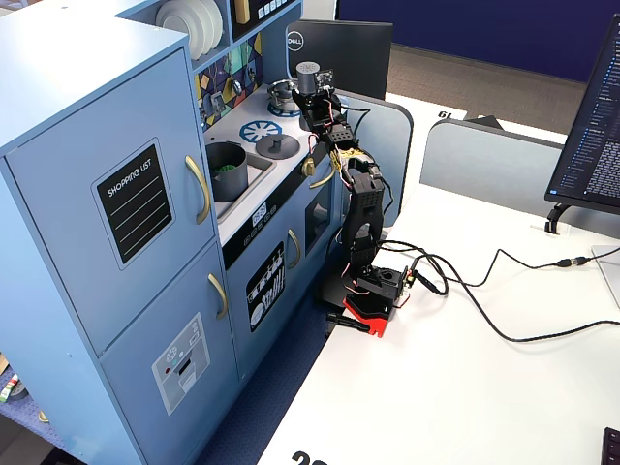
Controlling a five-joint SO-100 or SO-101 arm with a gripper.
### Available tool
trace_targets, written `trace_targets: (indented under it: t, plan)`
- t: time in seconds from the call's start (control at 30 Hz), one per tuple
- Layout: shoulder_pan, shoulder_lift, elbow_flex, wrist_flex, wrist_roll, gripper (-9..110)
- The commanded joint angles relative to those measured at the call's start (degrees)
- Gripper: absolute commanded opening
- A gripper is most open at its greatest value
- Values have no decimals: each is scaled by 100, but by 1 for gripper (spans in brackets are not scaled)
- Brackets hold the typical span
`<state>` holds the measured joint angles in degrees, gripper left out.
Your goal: Put salt in the gray recipient
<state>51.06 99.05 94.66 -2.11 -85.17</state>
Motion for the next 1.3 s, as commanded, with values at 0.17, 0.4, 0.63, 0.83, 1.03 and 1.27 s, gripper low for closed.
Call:
trace_targets:
  t: [0.17, 0.4, 0.63, 0.83, 1.03, 1.27]
  plan:
    - [53, -360, -79, -510, 53, 0]
    - [88, -483, -70, -272, 149, 3]
    - [237, -246, 123, -123, 325, 76]
    - [360, 668, 527, 325, 132, 75]
    - [132, 4263, 1749, 4201, -563, 10]
    - [-2909, 7110, 3094, 7752, -976, 0]
